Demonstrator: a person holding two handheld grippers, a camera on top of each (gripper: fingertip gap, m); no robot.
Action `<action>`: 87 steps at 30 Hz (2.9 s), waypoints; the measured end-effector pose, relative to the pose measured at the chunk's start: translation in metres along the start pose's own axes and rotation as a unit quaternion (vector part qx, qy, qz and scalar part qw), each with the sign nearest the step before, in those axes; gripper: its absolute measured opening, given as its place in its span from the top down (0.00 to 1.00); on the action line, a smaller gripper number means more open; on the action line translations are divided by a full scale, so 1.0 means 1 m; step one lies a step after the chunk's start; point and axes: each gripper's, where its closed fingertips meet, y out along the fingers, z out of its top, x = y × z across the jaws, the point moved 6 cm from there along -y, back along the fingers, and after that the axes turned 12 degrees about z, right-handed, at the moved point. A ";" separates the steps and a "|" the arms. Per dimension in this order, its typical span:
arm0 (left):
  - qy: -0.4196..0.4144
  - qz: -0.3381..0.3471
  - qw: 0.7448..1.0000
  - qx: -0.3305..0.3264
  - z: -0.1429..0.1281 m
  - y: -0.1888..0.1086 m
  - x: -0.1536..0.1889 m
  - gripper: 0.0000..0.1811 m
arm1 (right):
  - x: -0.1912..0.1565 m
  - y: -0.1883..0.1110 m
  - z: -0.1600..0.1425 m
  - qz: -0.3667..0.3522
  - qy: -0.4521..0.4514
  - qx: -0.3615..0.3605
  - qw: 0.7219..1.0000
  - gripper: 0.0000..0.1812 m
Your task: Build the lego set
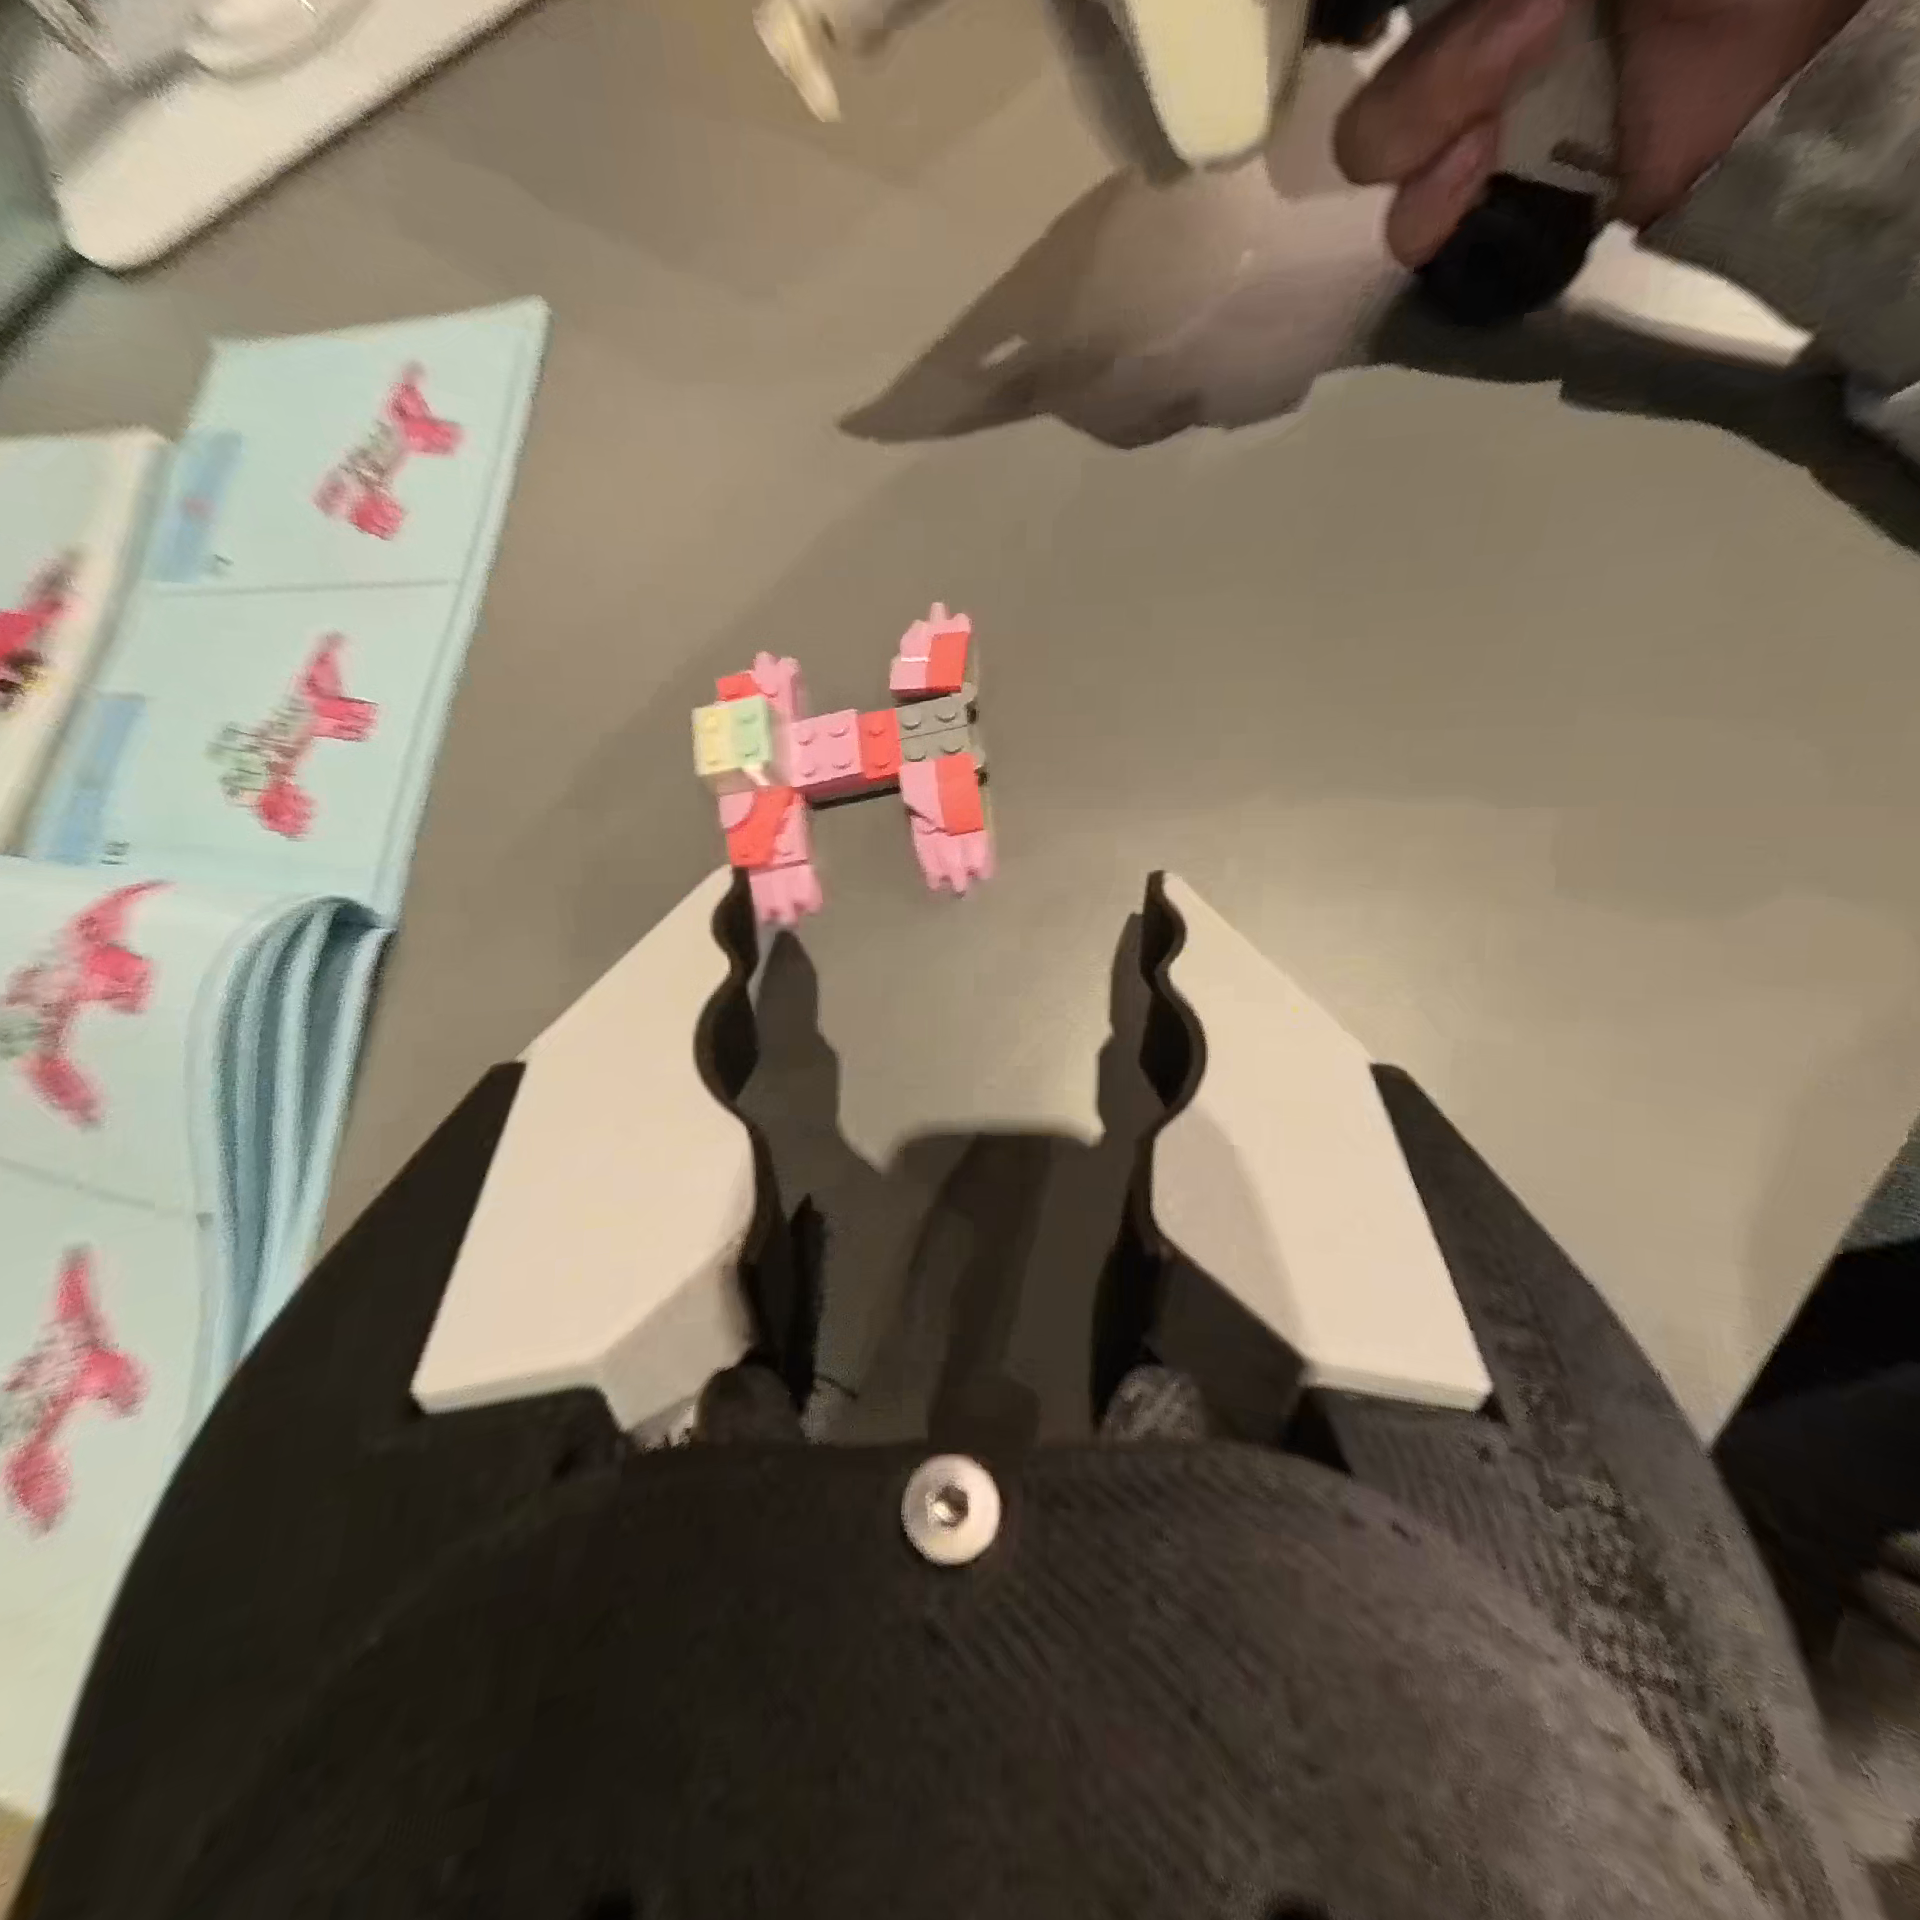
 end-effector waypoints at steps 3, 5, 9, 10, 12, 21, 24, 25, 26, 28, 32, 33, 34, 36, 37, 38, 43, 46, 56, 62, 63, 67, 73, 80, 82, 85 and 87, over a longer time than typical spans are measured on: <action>-0.007 0.018 0.999 0.047 -0.003 -0.006 -0.014 0.63 | 0.005 -0.002 -0.009 -0.008 0.076 -0.095 0.993 0.97; -0.016 0.011 0.998 0.055 -0.007 -0.007 -0.019 0.63 | 0.003 -0.001 -0.018 0.018 0.132 -0.189 0.973 0.97; -0.006 0.008 0.998 0.068 -0.008 -0.004 -0.027 0.64 | 0.002 0.004 -0.028 0.020 0.148 -0.346 0.926 0.97; -0.003 0.001 0.998 0.070 -0.008 -0.002 -0.028 0.64 | 0.001 0.006 -0.031 0.022 0.148 -0.380 0.913 0.97; 0.001 -0.015 0.997 0.075 -0.005 0.000 -0.031 0.63 | 0.001 0.009 -0.035 0.022 0.140 -0.441 0.886 0.97; 0.021 -0.080 0.993 0.082 0.003 0.009 -0.059 0.62 | 0.010 0.022 -0.035 0.032 0.113 -0.497 0.860 0.92; 0.000 -0.079 0.994 0.080 0.005 0.013 -0.068 0.62 | 0.013 0.022 -0.033 0.031 0.104 -0.494 0.863 0.92; -0.007 -0.079 0.994 0.082 0.006 0.015 -0.070 0.62 | 0.014 0.021 -0.031 0.029 0.099 -0.492 0.865 0.91; -0.013 -0.078 0.993 0.084 0.007 0.016 -0.072 0.62 | 0.016 0.021 -0.030 0.027 0.092 -0.491 0.866 0.91; -0.022 -0.071 0.993 0.091 0.009 0.019 -0.076 0.62 | 0.017 0.019 -0.027 0.022 0.075 -0.489 0.869 0.88; -0.043 -0.028 0.989 0.136 0.014 0.021 -0.087 0.62 | 0.023 0.015 -0.019 0.003 0.019 -0.486 0.874 0.81; -0.053 -0.012 0.986 0.156 0.015 0.020 -0.089 0.63 | 0.025 0.015 -0.015 -0.005 -0.012 -0.476 0.879 0.80; -0.066 0.000 0.982 0.177 0.015 0.018 -0.090 0.63 | 0.027 0.016 -0.010 -0.013 -0.055 -0.454 0.889 0.79; -0.084 0.016 0.974 0.211 0.013 0.015 -0.089 0.63 | 0.028 0.022 0.004 -0.025 -0.164 -0.368 0.915 0.79; -0.075 0.028 0.973 0.218 0.012 0.013 -0.089 0.62 | 0.026 0.025 0.012 -0.031 -0.221 -0.306 0.926 0.80; -0.060 0.047 0.971 0.226 0.011 0.011 -0.090 0.63 | 0.022 0.027 0.019 -0.041 -0.274 -0.241 0.930 0.81; 0.003 0.073 0.965 0.251 0.011 0.004 -0.082 0.70 | 0.014 0.010 0.040 -0.187 -0.468 0.007 0.864 0.92; 0.034 0.061 0.967 0.245 0.012 0.003 -0.071 0.72 | 0.015 0.007 0.031 -0.213 -0.469 0.006 0.857 0.95; 0.076 0.054 0.964 0.247 0.012 0.004 -0.053 0.73 | 0.010 0.011 0.025 -0.221 -0.516 -0.019 0.827 0.99; 0.053 0.066 0.966 0.245 0.012 0.004 -0.062 0.74 | 0.010 0.011 0.025 -0.228 -0.515 -0.020 0.826 0.99; 0.050 0.065 0.966 0.246 0.012 0.003 -0.063 0.75 | 0.010 0.011 0.025 -0.228 -0.512 -0.020 0.828 0.99; 0.055 0.063 0.965 0.249 0.013 0.003 -0.062 0.76 | 0.012 0.009 0.025 -0.229 -0.503 -0.015 0.833 0.99; 0.049 0.038 0.967 0.246 0.012 0.006 -0.056 0.76 | 0.014 0.008 0.025 -0.228 -0.495 -0.015 0.839 1.00; 0.045 0.039 0.968 0.244 0.012 0.006 -0.058 0.76 | 0.013 0.010 0.024 -0.222 -0.494 -0.019 0.840 1.00; 0.047 0.039 0.968 0.244 0.012 0.006 -0.058 0.76 | 0.013 0.010 0.024 -0.222 -0.494 -0.020 0.840 1.00; 0.049 0.040 0.968 0.242 0.011 0.007 -0.058 0.76 | 0.014 0.011 0.024 -0.221 -0.493 -0.022 0.841 1.00; 0.049 0.040 0.968 0.242 0.011 0.007 -0.057 0.76 | 0.014 0.011 0.023 -0.221 -0.493 -0.023 0.841 1.00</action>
